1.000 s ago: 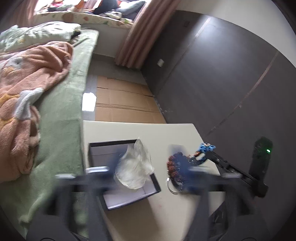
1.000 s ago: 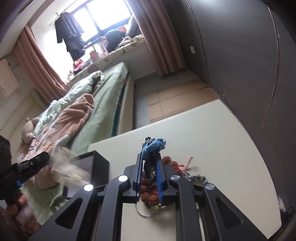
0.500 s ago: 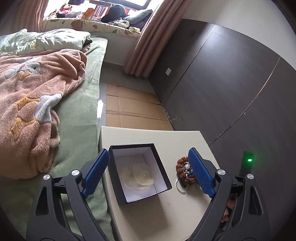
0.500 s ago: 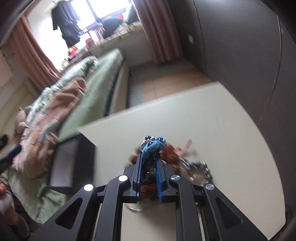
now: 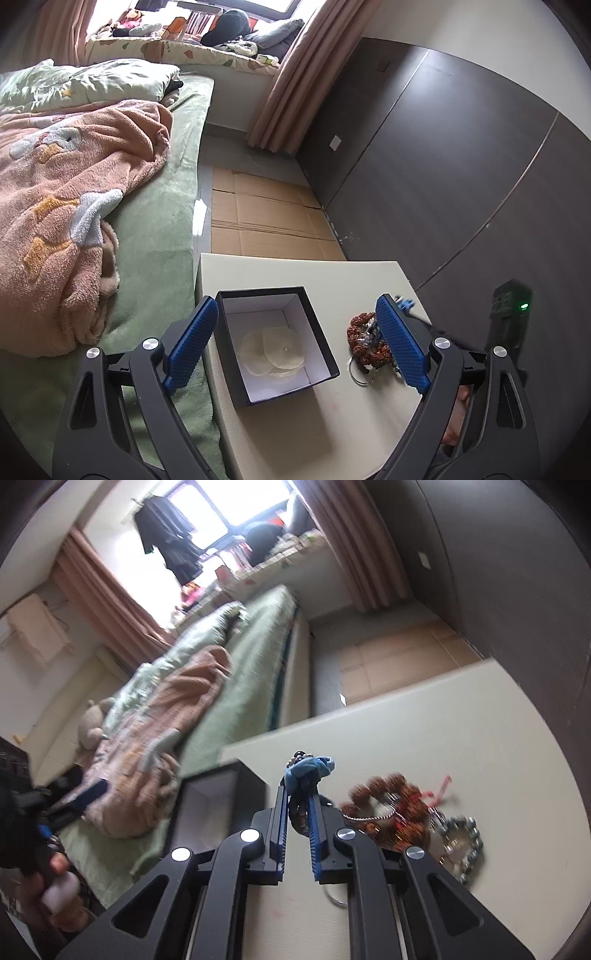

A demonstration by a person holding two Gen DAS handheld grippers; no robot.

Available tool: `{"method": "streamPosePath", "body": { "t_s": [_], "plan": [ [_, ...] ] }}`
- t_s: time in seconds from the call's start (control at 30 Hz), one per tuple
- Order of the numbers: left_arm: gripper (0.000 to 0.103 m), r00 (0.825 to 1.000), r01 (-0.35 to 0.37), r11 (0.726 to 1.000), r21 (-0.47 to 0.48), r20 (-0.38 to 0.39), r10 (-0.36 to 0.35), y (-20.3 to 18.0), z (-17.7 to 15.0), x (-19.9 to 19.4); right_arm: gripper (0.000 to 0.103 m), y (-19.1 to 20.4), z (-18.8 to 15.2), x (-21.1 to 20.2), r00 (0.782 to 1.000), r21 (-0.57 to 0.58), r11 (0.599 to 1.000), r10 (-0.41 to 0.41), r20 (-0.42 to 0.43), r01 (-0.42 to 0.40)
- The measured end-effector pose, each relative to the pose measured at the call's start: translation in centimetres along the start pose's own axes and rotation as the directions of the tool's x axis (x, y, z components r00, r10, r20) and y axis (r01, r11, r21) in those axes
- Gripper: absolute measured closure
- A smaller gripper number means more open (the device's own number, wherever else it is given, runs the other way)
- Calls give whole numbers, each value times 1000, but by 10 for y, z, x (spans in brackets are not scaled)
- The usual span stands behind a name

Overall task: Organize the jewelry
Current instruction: 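Carry the blue flower ornament into the black box and open the right tool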

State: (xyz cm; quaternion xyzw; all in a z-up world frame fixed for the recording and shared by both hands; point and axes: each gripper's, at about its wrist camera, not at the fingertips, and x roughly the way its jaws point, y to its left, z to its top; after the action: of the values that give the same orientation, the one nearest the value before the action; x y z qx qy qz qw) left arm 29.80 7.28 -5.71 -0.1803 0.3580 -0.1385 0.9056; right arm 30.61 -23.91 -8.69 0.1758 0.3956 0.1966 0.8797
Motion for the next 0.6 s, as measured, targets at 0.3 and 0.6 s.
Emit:
{"method": "streamPosePath", "body": {
  "t_s": [0.3,0.6],
  "plan": [
    [16,1000,-14,1000,-6,10,14,3,1,-6,93,28,20,-5,995,-14,995,95,40,-94],
    [16,999,-30,999,-17,17,30,9,4,-10,93,64,30,8,981,-50,980,194,1,-194]
  ]
}}
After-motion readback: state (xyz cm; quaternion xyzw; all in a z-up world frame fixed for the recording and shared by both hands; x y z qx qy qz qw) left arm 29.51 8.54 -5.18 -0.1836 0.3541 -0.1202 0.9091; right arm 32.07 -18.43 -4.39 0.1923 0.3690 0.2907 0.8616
